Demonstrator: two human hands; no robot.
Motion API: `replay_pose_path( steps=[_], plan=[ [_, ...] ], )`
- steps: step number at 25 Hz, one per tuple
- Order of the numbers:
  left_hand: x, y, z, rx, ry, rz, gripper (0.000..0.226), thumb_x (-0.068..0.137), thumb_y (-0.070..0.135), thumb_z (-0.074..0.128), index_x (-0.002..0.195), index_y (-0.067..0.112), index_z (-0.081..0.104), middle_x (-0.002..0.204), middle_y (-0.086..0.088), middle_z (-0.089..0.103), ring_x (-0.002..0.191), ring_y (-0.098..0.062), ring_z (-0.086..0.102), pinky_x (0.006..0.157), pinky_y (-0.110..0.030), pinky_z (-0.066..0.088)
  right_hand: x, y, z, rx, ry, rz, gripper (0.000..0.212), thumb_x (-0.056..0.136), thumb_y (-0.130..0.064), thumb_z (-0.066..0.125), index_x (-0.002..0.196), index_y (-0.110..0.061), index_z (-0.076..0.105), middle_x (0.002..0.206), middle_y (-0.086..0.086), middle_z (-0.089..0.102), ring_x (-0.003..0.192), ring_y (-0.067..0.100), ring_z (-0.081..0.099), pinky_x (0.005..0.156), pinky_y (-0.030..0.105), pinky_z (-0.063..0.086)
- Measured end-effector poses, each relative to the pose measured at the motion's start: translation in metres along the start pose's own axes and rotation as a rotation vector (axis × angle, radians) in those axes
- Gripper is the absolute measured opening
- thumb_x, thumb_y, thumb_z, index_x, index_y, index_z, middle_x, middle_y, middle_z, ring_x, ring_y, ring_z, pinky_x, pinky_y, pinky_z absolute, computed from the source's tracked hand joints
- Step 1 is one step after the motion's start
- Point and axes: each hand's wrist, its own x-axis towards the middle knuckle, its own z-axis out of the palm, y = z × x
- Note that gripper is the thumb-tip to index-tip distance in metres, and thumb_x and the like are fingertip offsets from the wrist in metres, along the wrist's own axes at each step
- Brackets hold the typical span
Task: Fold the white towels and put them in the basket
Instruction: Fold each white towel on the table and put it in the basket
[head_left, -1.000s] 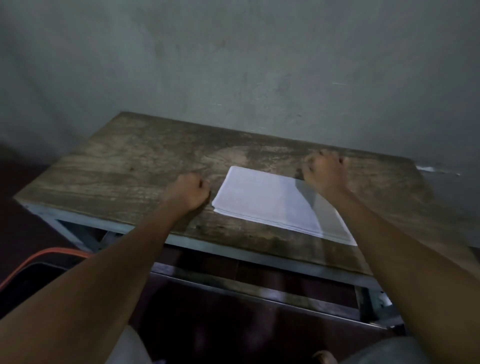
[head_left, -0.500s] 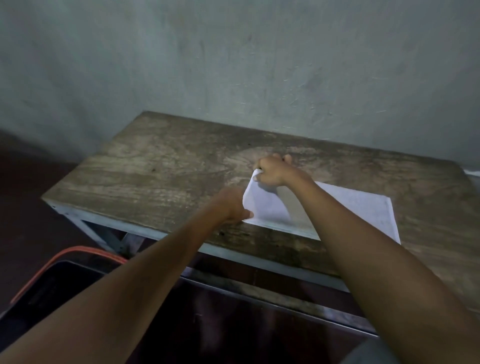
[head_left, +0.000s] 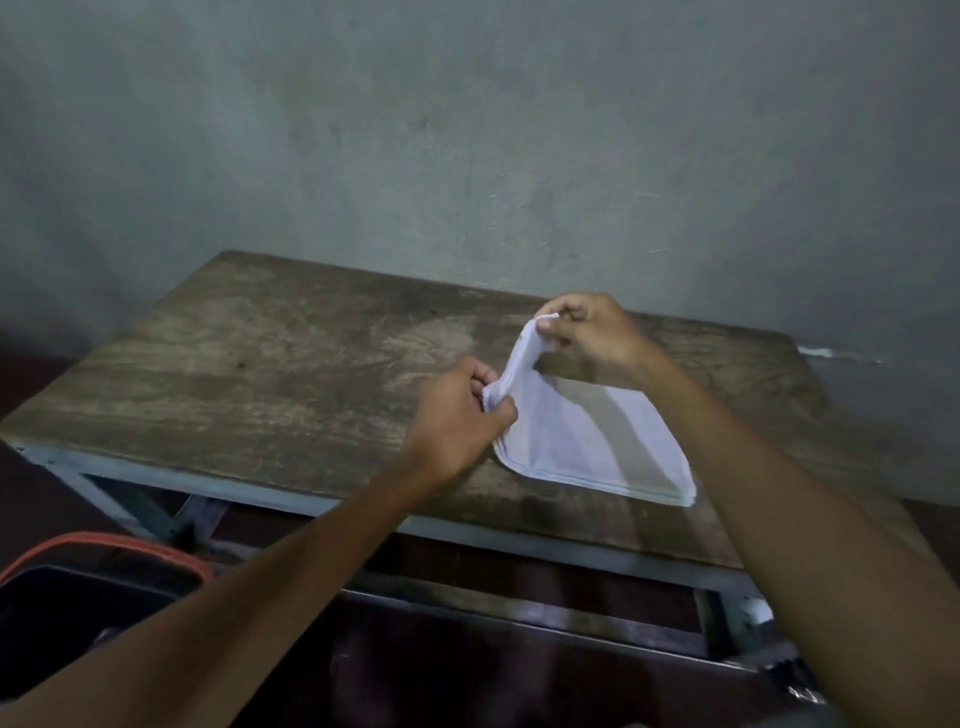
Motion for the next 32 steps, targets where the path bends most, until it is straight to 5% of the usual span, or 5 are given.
replay_pose_path(
  steps=[9, 21, 26, 28, 32],
  plan=[
    [-0.036, 0.028, 0.144, 0.31, 0.033, 0.508, 0.017, 0.064, 0.019, 0.067, 0.08, 0.022, 0.068, 0.079, 0.009, 0.068, 0.076, -0.017, 0.06, 0.069, -0.034, 0.043, -0.053, 0.069, -0.098, 0.026, 0.219, 0.238, 0.013, 0.082, -0.006, 0.066, 0.08, -0.017, 0.062, 0.074, 0.001, 0.063, 0.067, 0.012, 0.057, 0.066, 0.023, 0.048],
    [-0.039, 0.015, 0.177, 0.54, -0.066, 0.553, 0.01, 0.066, 0.027, 0.063, 0.074, 0.024, 0.069, 0.07, 0.008, 0.065, 0.068, -0.017, 0.057, 0.062, -0.032, 0.04, -0.048, 0.109, -0.111, -0.208, 0.179, 0.394, 0.015, 0.082, -0.013, 0.07, 0.093, -0.004, 0.065, 0.09, 0.011, 0.067, 0.069, 0.016, 0.062, 0.065, 0.025, 0.05],
    [-0.012, 0.03, 0.152, 0.452, 0.04, 0.518, 0.027, 0.078, 0.029, 0.048, 0.094, 0.024, 0.07, 0.096, 0.007, 0.071, 0.092, -0.015, 0.062, 0.082, -0.034, 0.041, -0.046, 0.096, -0.098, -0.686, 0.365, 0.154, 0.026, 0.083, -0.034, 0.048, 0.089, -0.012, 0.061, 0.096, 0.011, 0.065, 0.093, 0.03, 0.061, 0.083, 0.039, 0.049],
    [0.026, 0.025, 0.134, 0.618, -0.118, 0.439, 0.04, 0.089, 0.028, 0.039, 0.125, 0.02, 0.055, 0.133, 0.0, 0.055, 0.125, -0.016, 0.046, 0.102, -0.039, 0.031, -0.054, 0.091, -0.083, -0.807, 0.42, 0.039, 0.032, 0.089, -0.033, 0.037, 0.103, -0.011, 0.056, 0.109, 0.013, 0.059, 0.105, 0.031, 0.054, 0.094, 0.045, 0.043],
    [0.066, -0.003, 0.118, 0.834, -0.712, 0.292, 0.053, 0.101, 0.039, 0.02, 0.15, 0.024, 0.008, 0.159, 0.006, -0.002, 0.146, -0.011, -0.004, 0.116, -0.042, 0.005, -0.081, 0.108, -0.055, -0.886, -0.034, 0.189, 0.062, 0.099, -0.047, 0.022, 0.149, -0.012, 0.014, 0.16, 0.006, 0.007, 0.147, 0.021, 0.002, 0.118, 0.047, 0.003]
  ],
)
